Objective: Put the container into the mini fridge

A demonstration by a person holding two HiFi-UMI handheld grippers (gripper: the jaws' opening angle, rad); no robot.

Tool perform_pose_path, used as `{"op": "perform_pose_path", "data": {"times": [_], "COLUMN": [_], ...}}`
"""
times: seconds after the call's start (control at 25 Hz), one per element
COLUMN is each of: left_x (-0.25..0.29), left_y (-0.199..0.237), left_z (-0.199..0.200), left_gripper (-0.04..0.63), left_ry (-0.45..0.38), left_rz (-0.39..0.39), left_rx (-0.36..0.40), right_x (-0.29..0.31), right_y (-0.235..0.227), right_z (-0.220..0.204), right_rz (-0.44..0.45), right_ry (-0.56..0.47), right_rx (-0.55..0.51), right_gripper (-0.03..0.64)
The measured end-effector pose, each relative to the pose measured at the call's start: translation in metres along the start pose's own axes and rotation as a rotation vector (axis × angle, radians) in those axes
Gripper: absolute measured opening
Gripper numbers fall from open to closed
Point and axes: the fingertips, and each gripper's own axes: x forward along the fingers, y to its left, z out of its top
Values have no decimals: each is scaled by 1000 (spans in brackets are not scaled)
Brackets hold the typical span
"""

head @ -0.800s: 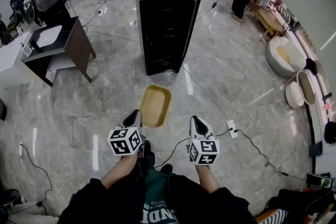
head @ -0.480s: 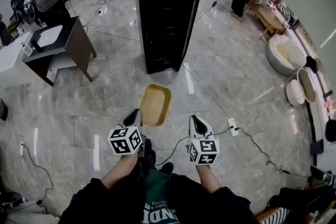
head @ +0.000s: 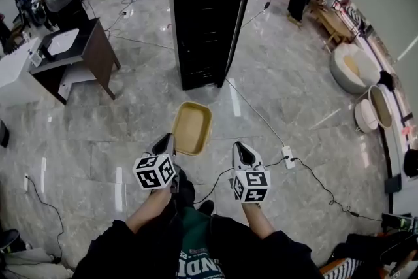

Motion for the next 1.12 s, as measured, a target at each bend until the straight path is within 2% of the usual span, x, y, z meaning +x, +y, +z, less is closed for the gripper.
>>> {"op": "perform_pose_path", "data": {"times": [0.16, 0.4, 1.12], "left_x": [8, 41, 165], "left_y": [-4, -4, 38], "left_z": [-3, 18, 79], "left_gripper": [26, 26, 26], "left_ry": [24, 16, 60], "left_rz": [-10, -37, -81], "left_rx": [5, 7, 2], "right_x": [-1, 20, 154], "right_y": [-5, -17, -43], "right_z": [-1, 6, 58], "right_rz": [-11, -38, -60], "right_ry": [6, 8, 26], "right_rx": [18, 26, 25], "right_gripper": [35, 35, 35]}}
